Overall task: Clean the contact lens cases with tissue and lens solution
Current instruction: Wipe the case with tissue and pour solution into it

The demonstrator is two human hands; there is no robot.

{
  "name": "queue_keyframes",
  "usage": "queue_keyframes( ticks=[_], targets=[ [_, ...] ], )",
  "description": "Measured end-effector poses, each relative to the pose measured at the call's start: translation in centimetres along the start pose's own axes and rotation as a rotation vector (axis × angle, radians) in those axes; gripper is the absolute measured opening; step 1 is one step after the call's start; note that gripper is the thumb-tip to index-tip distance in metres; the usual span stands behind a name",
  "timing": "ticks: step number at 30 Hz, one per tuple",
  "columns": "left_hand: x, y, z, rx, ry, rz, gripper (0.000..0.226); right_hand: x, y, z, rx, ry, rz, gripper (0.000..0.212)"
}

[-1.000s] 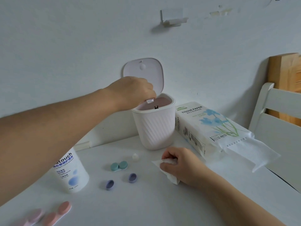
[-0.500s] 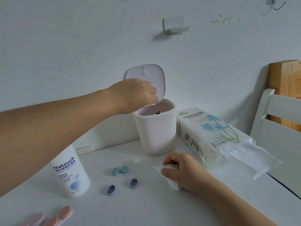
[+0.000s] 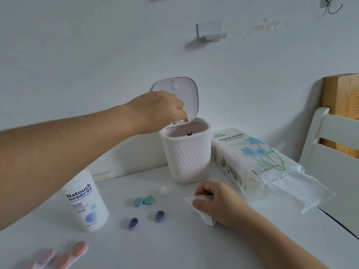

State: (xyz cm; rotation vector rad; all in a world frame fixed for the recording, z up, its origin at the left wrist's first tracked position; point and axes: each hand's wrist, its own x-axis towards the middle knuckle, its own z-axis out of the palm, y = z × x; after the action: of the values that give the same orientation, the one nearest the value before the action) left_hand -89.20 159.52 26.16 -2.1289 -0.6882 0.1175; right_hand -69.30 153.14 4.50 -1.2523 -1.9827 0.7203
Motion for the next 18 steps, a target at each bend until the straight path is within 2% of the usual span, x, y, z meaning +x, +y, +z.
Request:
queue_keyframes(
  ticks=[4,6,8,12,18],
  targets=[
    [0.0,0.6,0.0,-0.024,-0.068,0.007,0.039,0.1,0.1,0.0,0.000,-0.002,-0.004,0.013],
    [-0.1,0.7,0.1,-0.079,-0.060,-0.023,0.033,0.2,0.1,0.0,0.000,-0.003,-0.007,0.012],
    [-0.4,0.5,0.2,-0.192,-0.002,-0.161,0.025,0.1,0.2,0.0,0.001,-0.002,-0.005,0.011],
    [-2.4,0.7,0.4,-0.583,0.230,-0.556,0.018,0.1,0.3,0.1,0.015,0.003,0.003,0.012],
    [-7.1,4.4,-0.5,-0.980,0.442,-0.893,0.014,-0.1,0.0,-0.1,0.052,0.019,0.017,0.011]
  ],
)
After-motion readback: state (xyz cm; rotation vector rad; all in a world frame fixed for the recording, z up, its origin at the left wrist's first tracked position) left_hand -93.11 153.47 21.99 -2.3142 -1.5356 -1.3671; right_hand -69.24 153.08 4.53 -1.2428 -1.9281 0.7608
